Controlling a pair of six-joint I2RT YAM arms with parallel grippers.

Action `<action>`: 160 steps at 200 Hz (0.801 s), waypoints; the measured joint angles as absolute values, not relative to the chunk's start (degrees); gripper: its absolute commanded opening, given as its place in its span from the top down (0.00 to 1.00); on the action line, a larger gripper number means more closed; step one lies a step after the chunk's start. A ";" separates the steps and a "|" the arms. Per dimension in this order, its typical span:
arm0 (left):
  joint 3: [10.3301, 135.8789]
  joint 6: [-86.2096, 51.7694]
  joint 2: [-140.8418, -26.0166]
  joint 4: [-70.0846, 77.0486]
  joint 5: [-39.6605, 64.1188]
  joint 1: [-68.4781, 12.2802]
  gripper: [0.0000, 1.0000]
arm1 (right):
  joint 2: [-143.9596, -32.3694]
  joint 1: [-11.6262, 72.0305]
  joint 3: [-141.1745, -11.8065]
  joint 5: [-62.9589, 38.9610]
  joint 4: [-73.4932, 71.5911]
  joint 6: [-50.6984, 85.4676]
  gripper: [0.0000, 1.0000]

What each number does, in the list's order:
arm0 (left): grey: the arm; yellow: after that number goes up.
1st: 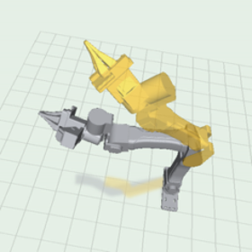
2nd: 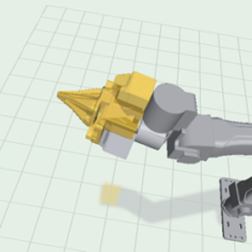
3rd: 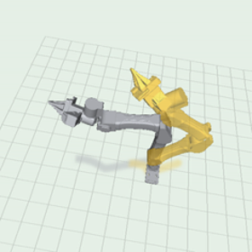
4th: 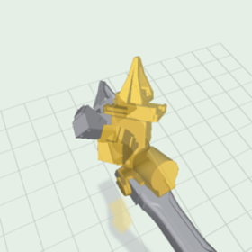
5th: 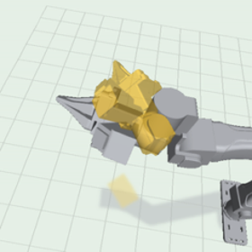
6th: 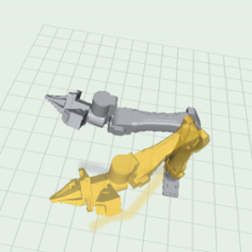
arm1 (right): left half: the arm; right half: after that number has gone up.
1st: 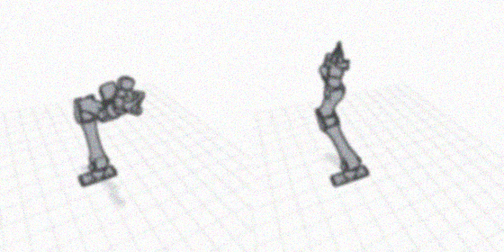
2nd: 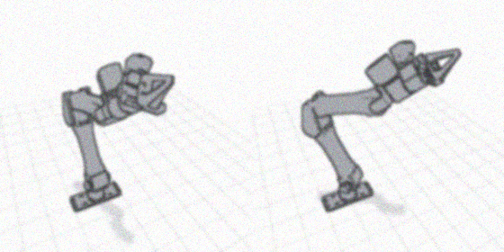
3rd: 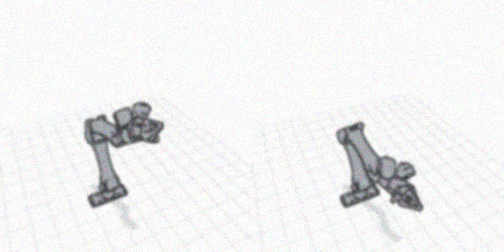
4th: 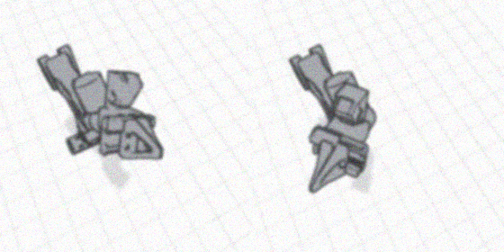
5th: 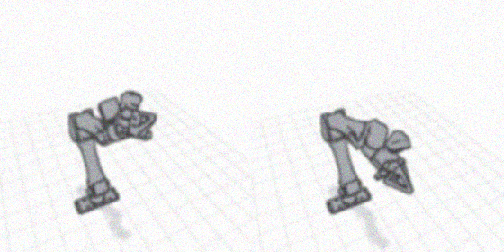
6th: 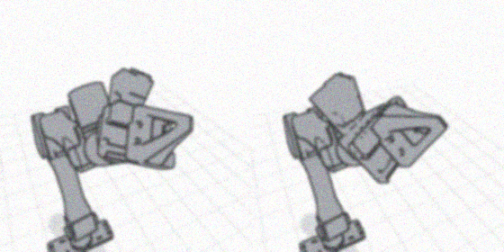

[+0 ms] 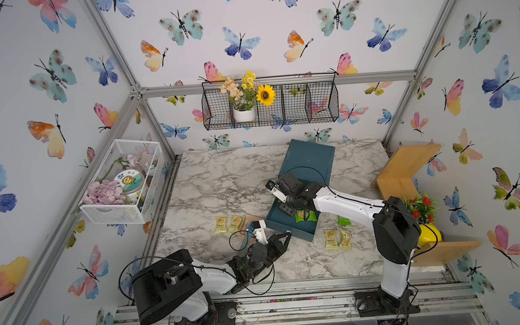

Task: Take the cookies out of the drawer
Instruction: Pick up the cookie from the drawer.

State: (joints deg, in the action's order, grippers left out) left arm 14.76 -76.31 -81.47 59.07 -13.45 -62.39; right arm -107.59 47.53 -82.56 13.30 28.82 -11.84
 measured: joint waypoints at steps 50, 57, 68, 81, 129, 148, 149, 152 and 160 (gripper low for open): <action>14.76 -76.31 -81.47 59.09 -13.47 -62.39 1.00 | -106.91 47.07 -84.18 3.73 32.82 -11.18 0.43; 14.76 -76.31 -81.47 59.11 -13.47 -62.39 1.00 | -106.61 47.03 -84.16 2.74 33.08 -11.09 0.43; 14.76 -76.31 -81.47 59.13 -13.50 -62.39 1.00 | -106.08 47.03 -84.16 1.91 33.41 -11.05 0.41; 14.76 -76.34 -81.47 59.20 -13.50 -62.39 1.00 | -105.27 47.03 -84.16 1.89 33.45 -11.18 0.38; 14.76 -76.34 -81.47 59.31 -13.50 -62.39 1.00 | -105.82 46.92 -86.96 5.02 35.48 -13.65 0.29; 14.70 -76.34 -81.47 59.33 -13.50 -62.39 1.00 | -106.94 47.00 -88.18 6.04 36.42 -14.79 0.27; 14.70 -76.34 -81.47 59.31 -13.50 -62.39 1.00 | -106.98 47.00 -88.18 6.04 36.45 -14.81 0.27; 14.68 -76.34 -81.47 59.33 -13.52 -62.39 1.00 | -107.13 47.05 -88.31 6.17 36.71 -15.07 0.27; 14.66 -76.34 -81.47 59.33 -13.52 -62.39 1.00 | -107.63 47.05 -88.55 6.35 37.32 -15.46 0.26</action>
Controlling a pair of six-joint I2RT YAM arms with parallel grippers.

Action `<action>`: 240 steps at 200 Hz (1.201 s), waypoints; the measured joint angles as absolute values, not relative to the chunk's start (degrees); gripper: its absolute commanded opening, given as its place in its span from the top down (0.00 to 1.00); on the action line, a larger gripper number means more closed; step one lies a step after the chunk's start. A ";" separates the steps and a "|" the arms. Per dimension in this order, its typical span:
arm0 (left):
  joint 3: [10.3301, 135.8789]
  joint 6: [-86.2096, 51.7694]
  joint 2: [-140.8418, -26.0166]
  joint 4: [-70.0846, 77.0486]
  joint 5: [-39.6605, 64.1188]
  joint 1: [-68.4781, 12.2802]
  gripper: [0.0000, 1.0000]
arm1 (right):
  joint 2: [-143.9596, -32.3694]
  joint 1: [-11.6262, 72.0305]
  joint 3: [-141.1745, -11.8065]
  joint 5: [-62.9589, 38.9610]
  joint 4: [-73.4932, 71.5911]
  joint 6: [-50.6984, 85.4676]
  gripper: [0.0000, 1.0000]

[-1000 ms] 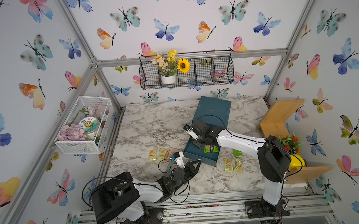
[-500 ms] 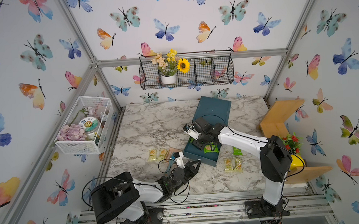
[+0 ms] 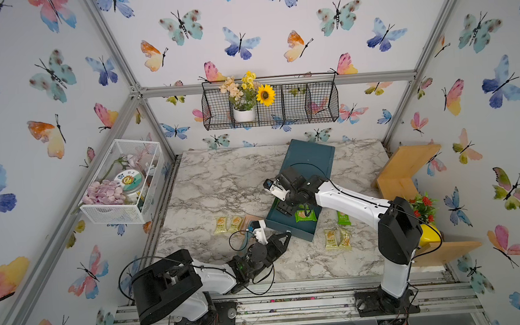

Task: Take the cookies out of the drawer
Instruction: Pick up the cookie from the drawer.

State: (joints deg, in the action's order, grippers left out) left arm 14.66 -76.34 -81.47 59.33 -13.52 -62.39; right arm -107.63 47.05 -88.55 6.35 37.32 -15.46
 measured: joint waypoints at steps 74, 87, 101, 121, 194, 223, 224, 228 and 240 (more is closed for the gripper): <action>14.02 -76.34 -81.47 59.31 -13.87 -62.39 1.00 | -110.91 45.87 -90.21 6.46 39.81 -17.67 0.25; 14.02 -76.34 -81.47 59.35 -13.89 -62.39 1.00 | -111.28 45.82 -90.61 6.42 40.29 -17.69 0.25; 14.00 -76.34 -81.47 59.24 -13.91 -62.39 1.00 | -111.77 45.78 -90.87 6.26 40.64 -17.67 0.25; 13.96 -76.34 -81.47 59.16 -13.93 -62.39 1.00 | -112.42 45.67 -91.81 5.72 41.52 -17.67 0.28; 13.96 -76.34 -81.47 58.96 -14.06 -62.39 1.00 | -113.06 44.95 -92.51 3.49 42.52 -17.63 0.49; 13.96 -76.34 -81.47 58.96 -14.11 -62.39 1.00 | -113.03 44.88 -92.53 3.03 42.85 -17.63 0.55; 13.96 -76.31 -81.47 58.96 -14.13 -62.39 1.00 | -113.03 44.88 -92.53 3.03 42.85 -17.63 0.55; 13.96 -76.34 -81.47 58.96 -14.13 -62.39 1.00 | -113.03 44.88 -92.53 2.94 42.87 -17.67 0.56; 13.96 -76.34 -81.47 58.96 -14.20 -62.39 1.00 | -112.97 44.86 -92.53 2.70 42.94 -17.61 0.58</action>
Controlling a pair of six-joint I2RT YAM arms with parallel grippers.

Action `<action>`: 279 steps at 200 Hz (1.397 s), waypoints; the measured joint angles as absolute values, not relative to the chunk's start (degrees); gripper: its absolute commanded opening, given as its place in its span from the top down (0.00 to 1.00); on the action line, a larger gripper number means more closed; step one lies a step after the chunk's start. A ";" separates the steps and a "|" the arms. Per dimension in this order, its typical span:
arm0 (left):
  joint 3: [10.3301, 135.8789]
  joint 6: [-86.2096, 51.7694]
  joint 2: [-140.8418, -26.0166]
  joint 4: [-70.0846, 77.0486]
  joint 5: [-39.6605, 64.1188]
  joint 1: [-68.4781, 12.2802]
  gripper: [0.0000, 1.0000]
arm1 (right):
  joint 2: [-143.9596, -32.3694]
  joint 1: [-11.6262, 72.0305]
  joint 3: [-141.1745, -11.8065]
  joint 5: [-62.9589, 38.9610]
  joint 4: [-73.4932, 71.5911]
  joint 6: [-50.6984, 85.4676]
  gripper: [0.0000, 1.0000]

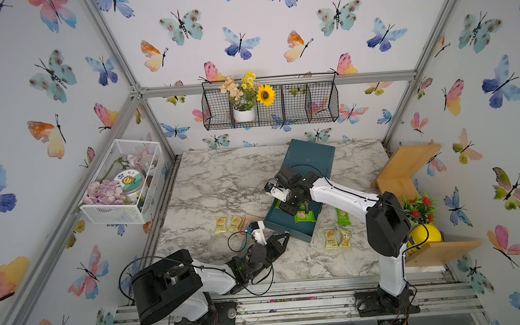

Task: Take the cookies out of the drawer
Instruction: Pick up the cookie from the drawer, then place the cookie at the center of the board.

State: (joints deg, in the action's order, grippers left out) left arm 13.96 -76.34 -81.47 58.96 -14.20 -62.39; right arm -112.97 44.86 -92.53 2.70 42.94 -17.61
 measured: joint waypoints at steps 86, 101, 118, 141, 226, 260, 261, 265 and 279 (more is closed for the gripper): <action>14.04 -75.81 -79.33 58.83 -15.88 -62.30 1.00 | -104.09 44.80 -89.41 -0.21 42.72 -16.95 0.66; 14.04 -75.81 -79.33 58.83 -16.16 -62.30 1.00 | -100.92 44.75 -87.94 -0.49 42.28 -16.29 0.67; 14.04 -75.81 -79.33 58.83 -16.38 -62.30 1.00 | -97.34 44.66 -86.13 -0.51 41.25 -15.16 0.67; 14.15 -75.81 -79.33 58.81 -16.53 -62.28 1.00 | -92.23 44.64 -83.15 0.36 40.47 -12.58 0.67; 14.31 -75.83 -79.61 58.83 -16.49 -62.11 1.00 | -70.19 38.06 -65.39 10.35 38.13 5.23 0.66; 14.31 -75.83 -79.64 58.83 -16.49 -61.82 1.00 | -62.13 31.73 -56.99 10.94 35.86 13.85 0.65; 14.31 -75.83 -79.64 58.83 -16.49 -61.82 1.00 | -62.02 31.64 -56.82 10.92 35.77 14.00 0.65; 14.31 -75.83 -79.64 58.83 -16.49 -61.82 1.00 | -61.52 31.27 -55.83 10.87 35.24 14.85 0.65; 14.31 -75.83 -79.66 58.85 -16.49 -61.82 1.00 | -60.75 30.22 -52.14 10.02 33.30 17.93 0.65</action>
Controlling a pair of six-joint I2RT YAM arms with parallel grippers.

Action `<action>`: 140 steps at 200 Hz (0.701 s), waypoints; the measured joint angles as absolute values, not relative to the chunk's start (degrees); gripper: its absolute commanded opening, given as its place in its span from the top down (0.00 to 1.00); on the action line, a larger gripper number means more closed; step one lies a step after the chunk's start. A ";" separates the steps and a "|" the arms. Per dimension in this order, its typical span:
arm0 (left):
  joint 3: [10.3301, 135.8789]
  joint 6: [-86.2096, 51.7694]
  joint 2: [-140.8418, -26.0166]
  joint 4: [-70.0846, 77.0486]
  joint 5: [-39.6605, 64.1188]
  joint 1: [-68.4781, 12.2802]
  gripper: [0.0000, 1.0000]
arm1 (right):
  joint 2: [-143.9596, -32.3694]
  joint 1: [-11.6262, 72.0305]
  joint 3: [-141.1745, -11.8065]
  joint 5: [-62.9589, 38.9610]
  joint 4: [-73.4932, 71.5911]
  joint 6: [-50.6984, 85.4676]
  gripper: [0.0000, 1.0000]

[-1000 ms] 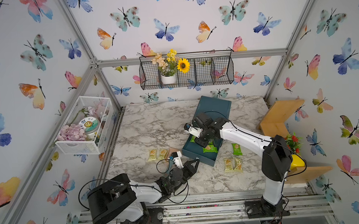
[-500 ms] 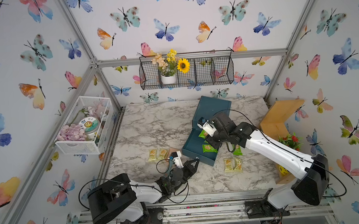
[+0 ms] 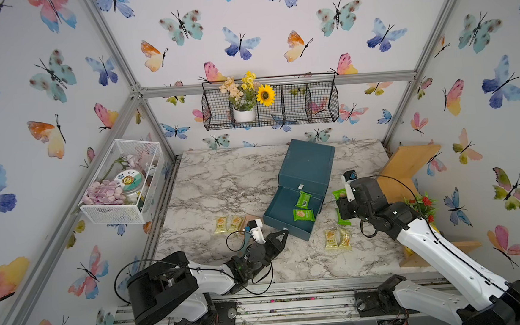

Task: Take the cookies out of the drawer
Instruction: Place the cookie at the center of the board.

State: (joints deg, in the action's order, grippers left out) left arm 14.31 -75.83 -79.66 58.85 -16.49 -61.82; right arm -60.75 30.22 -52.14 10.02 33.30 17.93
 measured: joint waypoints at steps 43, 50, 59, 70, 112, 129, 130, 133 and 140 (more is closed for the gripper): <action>14.31 -75.83 -79.68 58.85 -16.49 -61.82 1.00 | -64.58 26.94 -43.57 3.31 25.23 24.43 0.65; 14.31 -75.83 -79.68 58.85 -16.47 -61.82 1.00 | -65.06 25.89 -42.19 2.00 23.20 25.10 0.65; 14.31 -75.83 -79.68 58.85 -16.45 -61.82 1.00 | -65.76 24.73 -40.58 0.43 20.64 26.22 0.65; 14.31 -75.83 -79.81 58.87 -16.43 -61.82 1.00 | -67.18 23.55 -39.13 -1.23 17.74 27.11 0.65; 14.31 -75.85 -80.12 58.87 -16.40 -61.82 1.00 | -72.60 21.23 -36.47 -5.72 8.64 29.67 0.65; 14.31 -75.85 -80.12 58.89 -16.40 -61.82 1.00 | -74.46 20.80 -36.38 -6.66 6.09 30.13 0.65; 14.31 -75.85 -80.14 58.89 -16.40 -61.82 1.00 | -74.52 20.78 -36.38 -6.70 6.00 30.17 0.65; 14.31 -75.85 -80.12 58.87 -16.40 -61.82 1.00 | -74.91 20.71 -36.38 -6.83 5.48 30.24 0.65; 14.31 -75.85 -80.14 58.89 -16.40 -61.82 1.00 | -75.70 20.56 -36.38 -7.14 4.60 30.41 0.65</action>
State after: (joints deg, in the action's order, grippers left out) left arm 14.31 -75.85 -80.14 58.89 -16.40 -61.82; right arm -75.70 20.56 -36.38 -7.14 4.60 30.41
